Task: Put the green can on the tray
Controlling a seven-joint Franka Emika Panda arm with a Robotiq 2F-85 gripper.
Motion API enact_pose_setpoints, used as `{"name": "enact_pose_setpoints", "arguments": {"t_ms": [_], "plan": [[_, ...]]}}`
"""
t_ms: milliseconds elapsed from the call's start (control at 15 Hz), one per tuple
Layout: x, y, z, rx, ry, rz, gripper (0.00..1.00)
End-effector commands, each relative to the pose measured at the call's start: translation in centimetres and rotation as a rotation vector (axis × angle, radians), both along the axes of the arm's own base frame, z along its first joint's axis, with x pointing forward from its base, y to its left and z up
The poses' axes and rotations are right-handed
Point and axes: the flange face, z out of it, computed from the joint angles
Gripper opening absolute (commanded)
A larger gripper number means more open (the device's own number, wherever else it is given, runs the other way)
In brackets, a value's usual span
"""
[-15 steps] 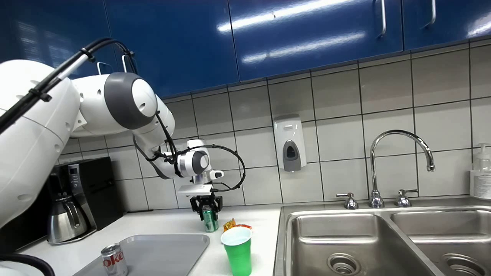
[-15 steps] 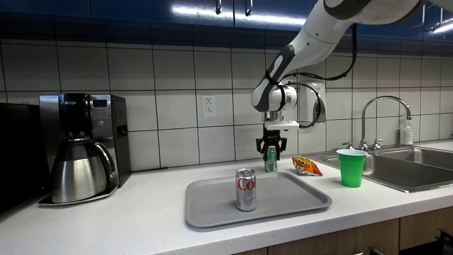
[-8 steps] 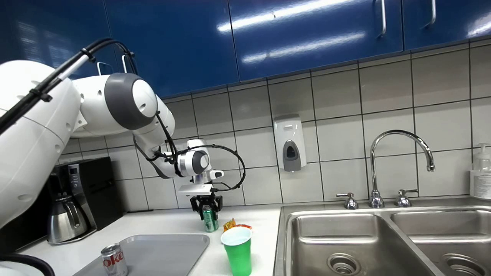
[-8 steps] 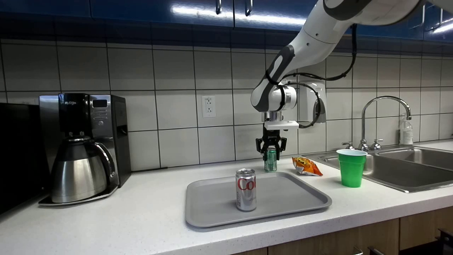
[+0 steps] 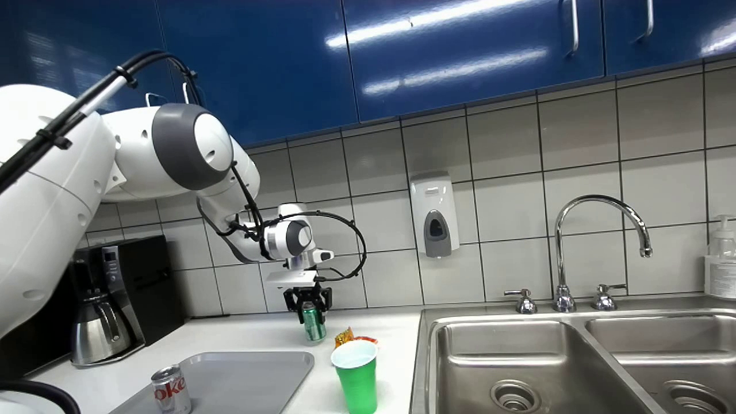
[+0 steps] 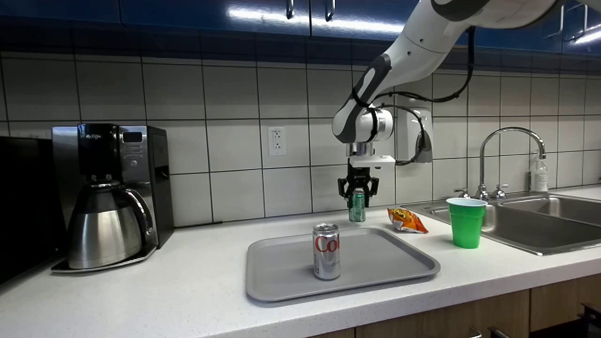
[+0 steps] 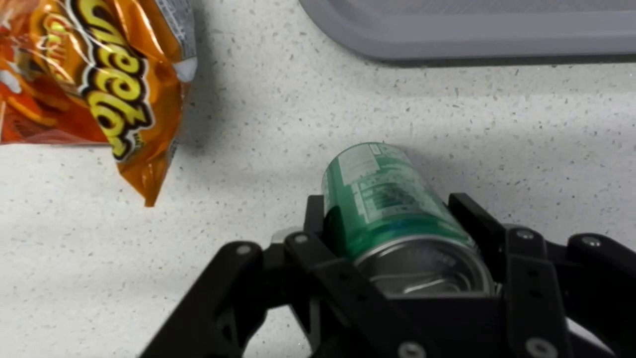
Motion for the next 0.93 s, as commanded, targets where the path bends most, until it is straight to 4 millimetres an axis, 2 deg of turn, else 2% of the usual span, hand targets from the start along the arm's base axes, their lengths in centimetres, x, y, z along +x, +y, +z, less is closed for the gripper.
{"name": "enact_pose_setpoints", "arguments": {"t_ms": [0,333,867], "plan": [[-1.2,0.3,2.6,0.005,-0.015,0.008,0.39],[-2.7,0.8,4.1,0.013,-0.019,0.027,0.39],[-7.1,1.4,5.9,0.018,-0.004,0.065,0.39]]}}
